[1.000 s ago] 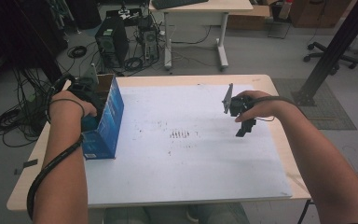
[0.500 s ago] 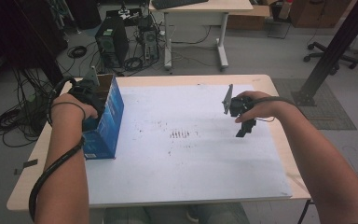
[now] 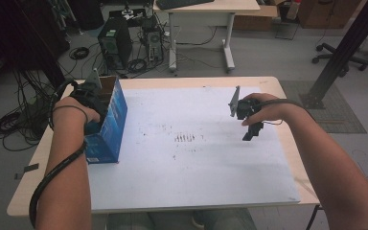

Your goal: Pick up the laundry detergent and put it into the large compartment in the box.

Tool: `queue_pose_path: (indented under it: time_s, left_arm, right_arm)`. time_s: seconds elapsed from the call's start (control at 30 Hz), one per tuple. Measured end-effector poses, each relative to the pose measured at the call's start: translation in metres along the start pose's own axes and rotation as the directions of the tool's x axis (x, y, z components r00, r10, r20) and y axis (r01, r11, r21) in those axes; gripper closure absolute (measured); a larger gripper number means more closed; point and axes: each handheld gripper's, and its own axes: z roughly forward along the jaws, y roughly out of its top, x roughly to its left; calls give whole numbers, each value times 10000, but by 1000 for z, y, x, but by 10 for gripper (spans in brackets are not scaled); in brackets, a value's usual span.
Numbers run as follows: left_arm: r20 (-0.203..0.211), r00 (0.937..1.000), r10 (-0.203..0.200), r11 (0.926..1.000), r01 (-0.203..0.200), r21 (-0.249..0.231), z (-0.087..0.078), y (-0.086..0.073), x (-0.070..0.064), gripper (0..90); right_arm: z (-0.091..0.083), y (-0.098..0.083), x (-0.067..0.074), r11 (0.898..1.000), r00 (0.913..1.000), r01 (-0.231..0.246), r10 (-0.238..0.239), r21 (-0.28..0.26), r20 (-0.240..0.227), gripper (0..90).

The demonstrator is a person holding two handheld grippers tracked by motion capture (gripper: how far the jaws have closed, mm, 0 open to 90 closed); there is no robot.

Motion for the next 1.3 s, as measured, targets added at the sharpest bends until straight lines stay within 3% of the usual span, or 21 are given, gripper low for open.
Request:
queue_pose_path:
  time_s: [0.93, 1.3]
  left_arm:
    - [-198, 9998, -28, 9987, 18, -502, -13, -5, 1, 293]
    - [-392, 9992, -70, 9989, 51, -474, -19, -9, 0, 262]
  right_arm:
    - [0, 0, 2, 10000, 10000, 3, -3, -90, 38, 51]
    - [-2, -1, 4, 9998, 10000, 24, -22, -177, 81, 51]
